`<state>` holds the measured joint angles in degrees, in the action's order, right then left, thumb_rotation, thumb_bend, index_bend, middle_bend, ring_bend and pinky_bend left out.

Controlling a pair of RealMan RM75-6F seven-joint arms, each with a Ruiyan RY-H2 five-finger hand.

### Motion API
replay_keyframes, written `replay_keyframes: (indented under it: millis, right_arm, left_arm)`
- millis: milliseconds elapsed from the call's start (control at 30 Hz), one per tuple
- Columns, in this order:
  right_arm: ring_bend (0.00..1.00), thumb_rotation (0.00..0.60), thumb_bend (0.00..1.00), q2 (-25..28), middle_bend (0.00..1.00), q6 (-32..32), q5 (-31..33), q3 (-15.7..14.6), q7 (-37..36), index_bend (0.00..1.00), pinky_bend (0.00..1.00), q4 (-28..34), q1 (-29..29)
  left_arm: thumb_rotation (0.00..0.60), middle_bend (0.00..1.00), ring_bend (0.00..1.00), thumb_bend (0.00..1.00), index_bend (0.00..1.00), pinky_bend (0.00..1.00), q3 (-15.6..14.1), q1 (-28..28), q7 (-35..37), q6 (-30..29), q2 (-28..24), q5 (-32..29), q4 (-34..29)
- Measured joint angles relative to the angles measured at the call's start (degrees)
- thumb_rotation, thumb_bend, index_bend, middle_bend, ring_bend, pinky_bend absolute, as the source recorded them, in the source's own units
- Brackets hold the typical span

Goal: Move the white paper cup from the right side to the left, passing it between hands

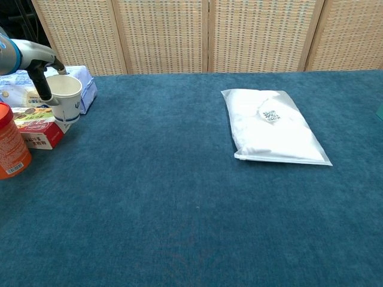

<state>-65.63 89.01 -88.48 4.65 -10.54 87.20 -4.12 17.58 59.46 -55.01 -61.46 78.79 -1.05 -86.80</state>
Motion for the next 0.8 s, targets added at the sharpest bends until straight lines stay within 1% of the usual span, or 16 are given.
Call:
replay_keyframes:
  millis: [100, 233, 400, 600, 800]
  right_arm:
    - [0.0, 0.6, 0.0, 0.02, 0.0, 0.0, -0.03, 0.01, -0.1, 0.0, 0.0, -0.03, 0.0]
    - [0.0, 0.6, 0.0, 0.02, 0.0, 0.04, -0.06, 0.05, -0.25, 0.0, 0.0, -0.08, 0.01]
    - [0.0, 0.6, 0.0, -0.02, 0.0, 0.08, -0.14, 0.05, -0.31, 0.0, 0.0, -0.14, 0.01]
    - [0.0, 0.6, 0.0, -0.02, 0.0, 0.19, -0.03, 0.14, -0.53, 0.0, 0.0, -0.19, 0.07]
    - [0.0, 0.6, 0.0, -0.07, 0.0, 0.23, -0.11, 0.15, -0.55, 0.0, 0.0, -0.19, 0.07]
  left_arm:
    - [0.6, 0.0, 0.0, 0.3, 0.32, 0.0, -0.34, 0.11, -0.17, 0.2, 0.3, -0.48, 0.41]
    - [0.6, 0.0, 0.0, 0.23, 0.32, 0.0, -0.63, 0.22, -0.31, 0.85, 0.72, -1.09, 0.93]
    - [0.6, 0.0, 0.0, 0.21, 0.29, 0.0, -0.92, 0.29, 0.18, 1.81, 1.52, -1.08, 1.88]
    - [0.6, 0.0, 0.0, 0.18, 0.23, 0.0, -1.58, 0.25, 0.26, 2.56, 2.23, -1.23, 2.82]
    - [0.6, 0.0, 0.0, 0.16, 0.12, 0.0, -1.68, 0.27, 0.23, 2.9, 1.73, -1.75, 2.84]
